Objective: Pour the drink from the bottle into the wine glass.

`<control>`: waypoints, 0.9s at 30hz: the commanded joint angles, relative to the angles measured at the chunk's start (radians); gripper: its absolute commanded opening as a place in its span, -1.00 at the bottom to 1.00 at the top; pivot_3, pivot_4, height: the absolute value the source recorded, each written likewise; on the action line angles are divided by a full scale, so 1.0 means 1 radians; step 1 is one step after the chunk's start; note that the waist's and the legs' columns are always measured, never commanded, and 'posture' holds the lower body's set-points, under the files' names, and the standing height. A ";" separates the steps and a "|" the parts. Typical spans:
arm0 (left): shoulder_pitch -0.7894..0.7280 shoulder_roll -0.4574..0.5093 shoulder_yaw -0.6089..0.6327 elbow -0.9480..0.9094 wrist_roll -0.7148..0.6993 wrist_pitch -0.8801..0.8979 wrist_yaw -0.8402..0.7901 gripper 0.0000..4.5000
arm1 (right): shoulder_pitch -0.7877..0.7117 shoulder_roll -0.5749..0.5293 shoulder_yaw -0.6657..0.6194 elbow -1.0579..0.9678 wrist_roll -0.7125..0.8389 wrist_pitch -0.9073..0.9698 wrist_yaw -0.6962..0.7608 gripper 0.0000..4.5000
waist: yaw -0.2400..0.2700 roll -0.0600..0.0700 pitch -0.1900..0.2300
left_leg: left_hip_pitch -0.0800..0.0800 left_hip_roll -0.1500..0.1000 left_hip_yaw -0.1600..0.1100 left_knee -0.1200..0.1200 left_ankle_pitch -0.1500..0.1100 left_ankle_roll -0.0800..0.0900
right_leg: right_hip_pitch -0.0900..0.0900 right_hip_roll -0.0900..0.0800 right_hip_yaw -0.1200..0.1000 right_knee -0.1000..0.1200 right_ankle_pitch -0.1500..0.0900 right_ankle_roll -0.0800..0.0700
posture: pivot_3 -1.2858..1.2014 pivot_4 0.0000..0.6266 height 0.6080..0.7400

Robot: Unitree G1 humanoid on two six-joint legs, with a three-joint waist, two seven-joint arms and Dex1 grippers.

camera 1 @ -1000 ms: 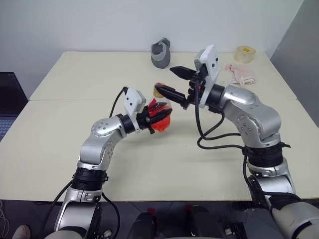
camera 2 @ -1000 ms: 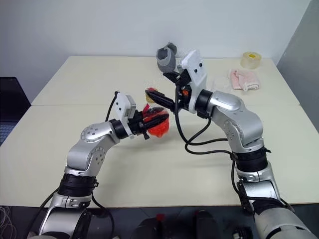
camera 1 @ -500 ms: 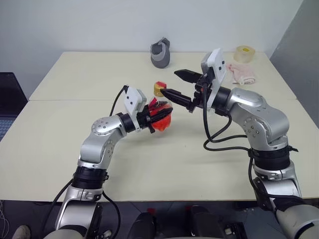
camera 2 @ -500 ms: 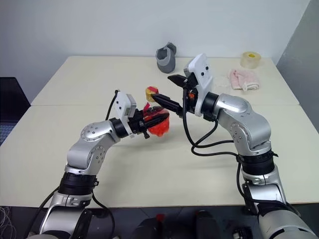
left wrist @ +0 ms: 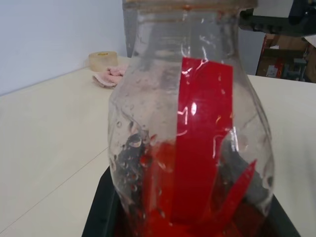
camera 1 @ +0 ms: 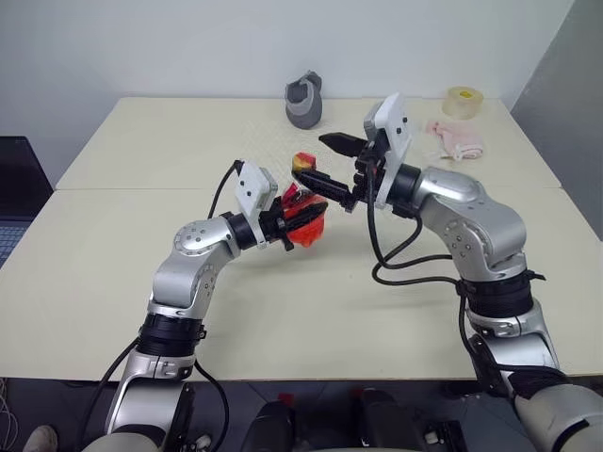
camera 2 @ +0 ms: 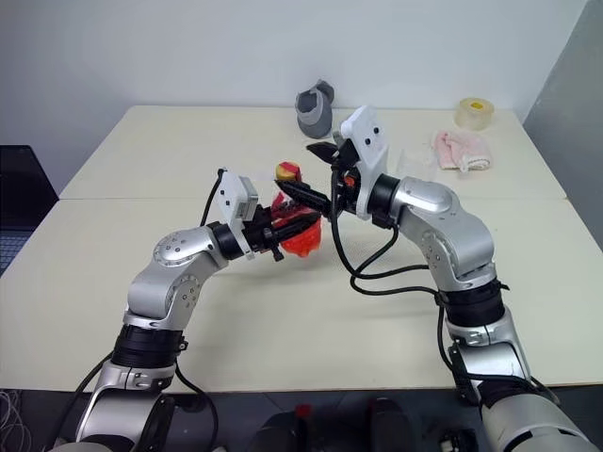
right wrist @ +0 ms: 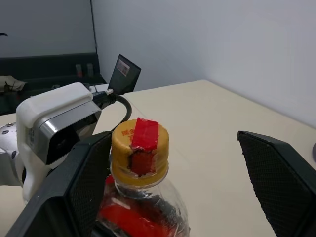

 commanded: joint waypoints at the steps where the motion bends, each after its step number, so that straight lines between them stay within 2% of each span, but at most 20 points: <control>1: -0.020 0.000 0.012 -0.028 -0.005 -0.031 -0.003 -0.37 | -0.025 -0.006 -0.016 0.005 -0.015 -0.027 0.000 0.91 | 0.000 0.000 0.000 | 0.000 0.000 0.000 0.000 0.000 0.000 | 0.000 0.000 0.000 0.000 0.000 0.000 | 0.03 -0.52 1.00; 18: -0.019 -0.003 0.014 -0.023 -0.006 -0.033 -0.006 -0.37 | 0.057 -0.112 -0.057 -0.095 0.040 0.030 0.049 0.91 | 0.002 0.000 0.000 | 0.000 0.000 0.000 0.000 0.000 0.001 | 0.000 0.000 0.000 0.000 0.000 0.000 | 0.03 -0.52 1.00; 27: -0.035 -0.009 0.009 -0.005 -0.003 -0.042 -0.011 -0.37 | 0.053 -0.104 -0.064 -0.106 0.078 0.044 0.052 0.91 | 0.000 0.000 0.000 | 0.000 0.000 0.000 0.000 0.000 0.001 | 0.000 0.000 0.000 0.000 0.000 0.000 | 0.03 -0.52 1.00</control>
